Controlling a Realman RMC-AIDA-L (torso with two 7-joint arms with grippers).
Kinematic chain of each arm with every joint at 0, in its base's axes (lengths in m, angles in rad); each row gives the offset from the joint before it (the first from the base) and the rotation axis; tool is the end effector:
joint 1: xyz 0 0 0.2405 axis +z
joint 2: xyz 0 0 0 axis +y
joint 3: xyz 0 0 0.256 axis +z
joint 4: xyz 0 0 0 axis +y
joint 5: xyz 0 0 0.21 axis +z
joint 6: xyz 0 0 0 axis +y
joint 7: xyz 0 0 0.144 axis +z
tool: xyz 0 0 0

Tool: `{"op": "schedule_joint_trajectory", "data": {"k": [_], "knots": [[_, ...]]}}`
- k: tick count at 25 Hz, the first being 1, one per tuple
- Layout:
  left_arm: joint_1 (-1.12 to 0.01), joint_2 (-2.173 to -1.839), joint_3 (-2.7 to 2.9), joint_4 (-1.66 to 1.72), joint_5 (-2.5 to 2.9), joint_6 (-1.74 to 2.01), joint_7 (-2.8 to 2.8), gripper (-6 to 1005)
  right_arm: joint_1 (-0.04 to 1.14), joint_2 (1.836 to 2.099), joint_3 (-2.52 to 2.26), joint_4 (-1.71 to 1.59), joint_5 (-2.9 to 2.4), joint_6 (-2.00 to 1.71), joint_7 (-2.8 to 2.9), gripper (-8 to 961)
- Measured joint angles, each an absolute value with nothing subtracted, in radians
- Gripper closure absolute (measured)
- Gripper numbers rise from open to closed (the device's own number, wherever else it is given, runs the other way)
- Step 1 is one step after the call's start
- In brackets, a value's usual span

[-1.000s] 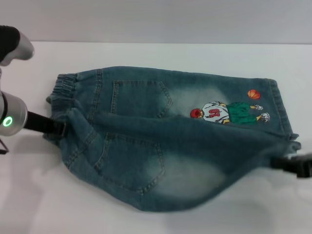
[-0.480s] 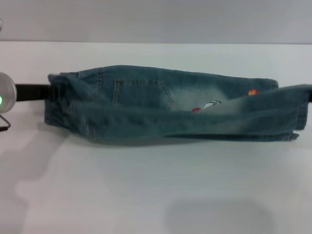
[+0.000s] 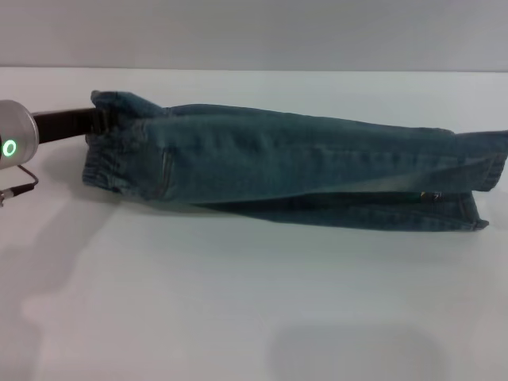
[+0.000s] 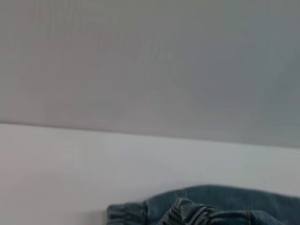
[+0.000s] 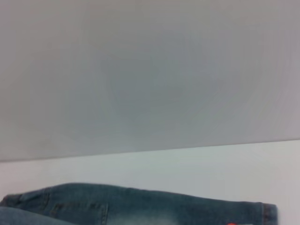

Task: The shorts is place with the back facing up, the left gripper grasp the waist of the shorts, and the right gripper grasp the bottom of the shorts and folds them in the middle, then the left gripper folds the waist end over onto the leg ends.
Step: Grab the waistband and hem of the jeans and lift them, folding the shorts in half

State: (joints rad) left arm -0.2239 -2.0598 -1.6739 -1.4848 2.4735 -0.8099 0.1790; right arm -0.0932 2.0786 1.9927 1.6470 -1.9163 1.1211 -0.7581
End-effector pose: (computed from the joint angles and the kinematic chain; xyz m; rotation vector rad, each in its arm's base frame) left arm -0.2302 0.3664 0.0401 -1.9138 -1.2223 -0.3100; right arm 0.2714 0.2769 0.1060 -2.0094 1.1697 0.5159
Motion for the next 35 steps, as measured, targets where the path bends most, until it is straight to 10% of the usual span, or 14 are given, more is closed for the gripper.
{"op": "schedule_joint_trajectory", "data": {"k": [35], "knots": [[-0.29,-2.06,-1.484,-1.318,2.43,-0.349,0.226,778,0.109,2.069,2.28,1.048,-1.619,1.082,-1.232,888]]}}
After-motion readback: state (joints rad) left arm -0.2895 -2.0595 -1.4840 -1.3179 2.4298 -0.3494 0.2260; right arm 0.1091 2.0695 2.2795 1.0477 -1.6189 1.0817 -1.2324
